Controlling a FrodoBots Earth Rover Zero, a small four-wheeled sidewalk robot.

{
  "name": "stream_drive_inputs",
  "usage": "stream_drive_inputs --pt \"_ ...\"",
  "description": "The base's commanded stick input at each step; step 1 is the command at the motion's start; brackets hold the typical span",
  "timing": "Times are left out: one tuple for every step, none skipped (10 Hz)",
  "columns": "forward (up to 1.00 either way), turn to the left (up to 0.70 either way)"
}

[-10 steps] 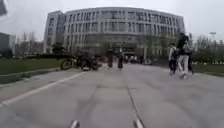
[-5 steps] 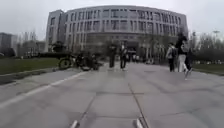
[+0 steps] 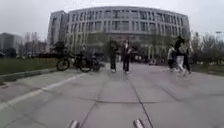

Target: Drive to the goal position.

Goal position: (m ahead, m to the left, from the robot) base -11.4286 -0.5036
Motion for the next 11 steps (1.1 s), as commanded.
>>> stream_drive_inputs --pt "0.85 0.0" --pt "0.85 0.0" --pt "0.85 0.0" --pt "0.85 0.0" --pt "0.85 0.0" --pt "0.85 0.0" --pt "0.85 0.0" --pt "0.85 0.0" --pt "0.85 0.0" --pt "0.85 0.0" --pt "0.85 -0.01"
